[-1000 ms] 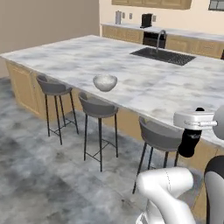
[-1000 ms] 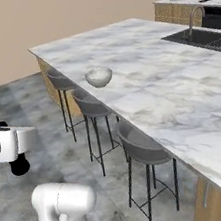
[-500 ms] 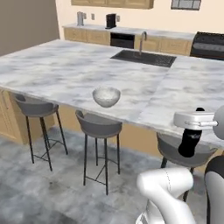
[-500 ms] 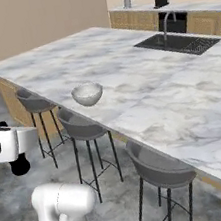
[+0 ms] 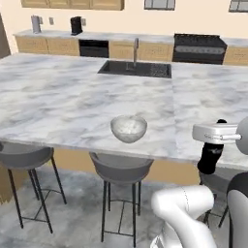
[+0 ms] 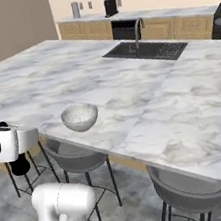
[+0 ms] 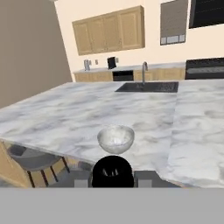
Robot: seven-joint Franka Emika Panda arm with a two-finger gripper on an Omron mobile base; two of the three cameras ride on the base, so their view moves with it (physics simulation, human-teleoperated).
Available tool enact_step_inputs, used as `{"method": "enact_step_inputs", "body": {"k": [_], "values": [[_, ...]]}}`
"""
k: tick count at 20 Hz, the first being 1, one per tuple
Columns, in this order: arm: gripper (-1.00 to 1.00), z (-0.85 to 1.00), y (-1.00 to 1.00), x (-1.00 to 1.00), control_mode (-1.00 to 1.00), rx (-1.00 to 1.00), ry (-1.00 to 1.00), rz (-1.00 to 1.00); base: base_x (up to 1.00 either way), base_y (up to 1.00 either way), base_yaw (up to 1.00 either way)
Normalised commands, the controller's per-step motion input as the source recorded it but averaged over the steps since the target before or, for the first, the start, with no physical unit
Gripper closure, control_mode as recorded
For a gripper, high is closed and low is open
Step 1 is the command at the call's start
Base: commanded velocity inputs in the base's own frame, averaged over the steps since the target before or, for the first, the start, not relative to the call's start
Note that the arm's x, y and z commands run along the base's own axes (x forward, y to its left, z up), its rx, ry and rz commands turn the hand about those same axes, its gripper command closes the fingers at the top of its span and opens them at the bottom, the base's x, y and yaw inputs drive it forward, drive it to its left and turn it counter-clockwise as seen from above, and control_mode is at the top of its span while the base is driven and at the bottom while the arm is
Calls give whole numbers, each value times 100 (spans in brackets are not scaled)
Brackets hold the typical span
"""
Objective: Open the fridge, grab two sodas, and place both sodas inside the bowl with ice on the dining counter.
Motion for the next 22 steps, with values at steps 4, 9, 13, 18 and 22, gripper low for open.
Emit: {"method": "enact_step_inputs", "body": {"k": [4,9,13,18,22], "values": [[100,0,0,0,100,0,0,0,76,57,-53],[100,0,0,0,100,0,0,0,69,54,-55],[100,0,0,0,100,0,0,0,74,57,-52],[100,0,0,0,100,0,0,0,75,56,-49],[100,-5,14,95,-100,-5,32,-6,0,0,0]]}}
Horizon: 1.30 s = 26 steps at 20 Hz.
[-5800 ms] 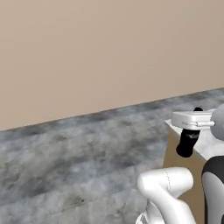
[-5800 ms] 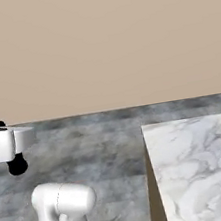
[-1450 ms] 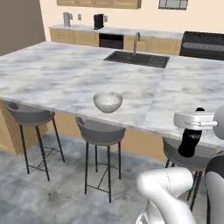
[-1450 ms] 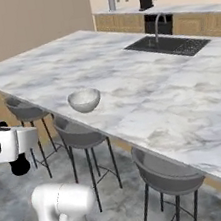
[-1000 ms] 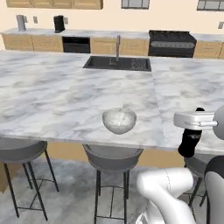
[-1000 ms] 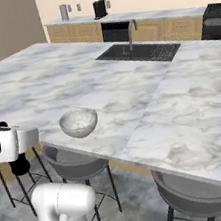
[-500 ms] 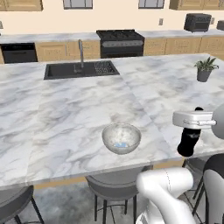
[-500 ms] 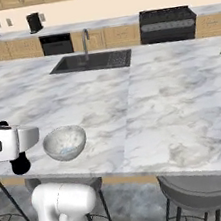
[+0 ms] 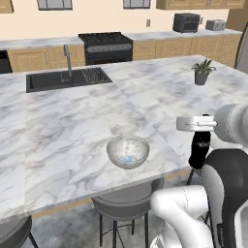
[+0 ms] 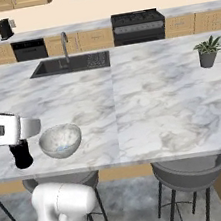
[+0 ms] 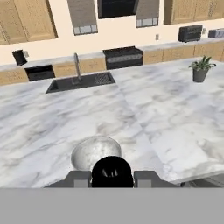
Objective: Open the fridge, grab two sodas, and place both sodas inside the bowl with ice on the dining counter.
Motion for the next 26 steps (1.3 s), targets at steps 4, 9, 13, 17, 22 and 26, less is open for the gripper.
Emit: {"method": "enact_step_inputs", "body": {"k": [4,9,13,17,22,26], "values": [[100,-4,0,100,-100,0,41,20,0,0,0],[100,-33,25,87,-100,-10,35,24,0,0,0],[100,-40,63,59,-100,-26,38,16,0,0,0],[100,-33,52,49,-100,-22,23,15,0,0,0],[100,-31,8,41,-100,-9,12,19,0,0,0],[100,-38,0,20,-100,-2,3,20,0,0,0]]}}
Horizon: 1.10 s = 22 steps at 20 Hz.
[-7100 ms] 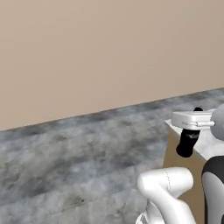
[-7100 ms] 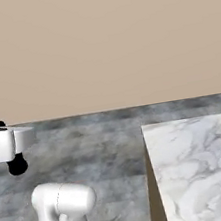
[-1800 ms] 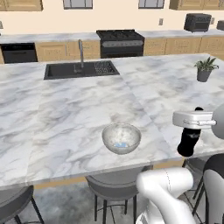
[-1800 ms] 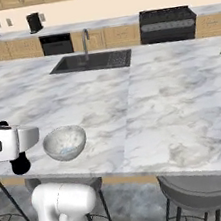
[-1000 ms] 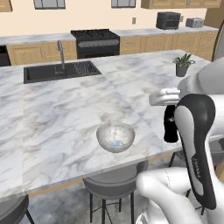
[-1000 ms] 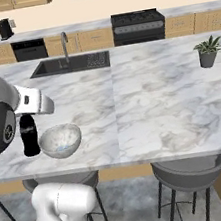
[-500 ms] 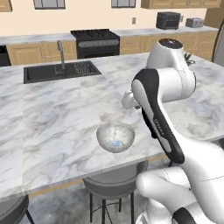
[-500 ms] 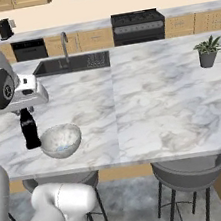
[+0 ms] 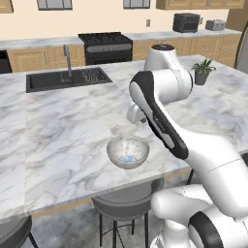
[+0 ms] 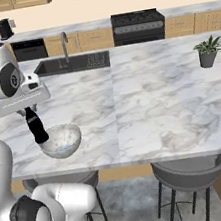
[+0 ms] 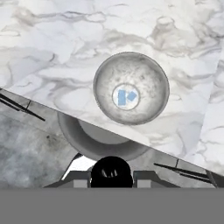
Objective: Open the fridge, grab two sodas, and place both sodas inside the bowl with ice on the dining counter.
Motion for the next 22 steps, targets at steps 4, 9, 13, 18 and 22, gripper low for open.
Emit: {"method": "enact_step_inputs", "body": {"k": [4,9,13,18,22], "values": [[100,-35,5,21,-100,0,0,16,0,0,0],[100,-26,12,32,-100,0,0,11,0,0,0],[100,-32,27,33,-100,0,0,6,0,0,0],[100,-32,15,27,-100,0,0,3,0,0,0],[100,-23,0,21,-100,0,0,0,0,0,0]]}}
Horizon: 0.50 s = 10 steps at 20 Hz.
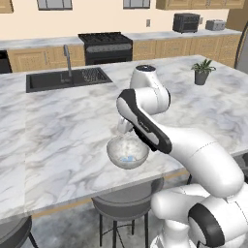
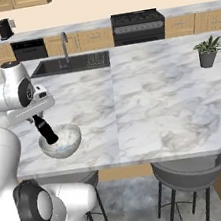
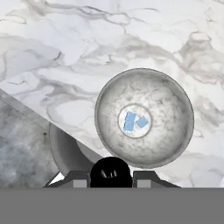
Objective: Open the fridge, grab two sodas, and place both sodas inside the bowl with ice on the dining counter.
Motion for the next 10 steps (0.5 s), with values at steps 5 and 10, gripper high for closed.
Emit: {"method": "enact_step_inputs", "body": {"k": [5,10], "values": [[100,-29,0,20,-100,0,0,0,0,0,0],[100,-32,0,20,-100,0,0,0,0,0,0]]}}
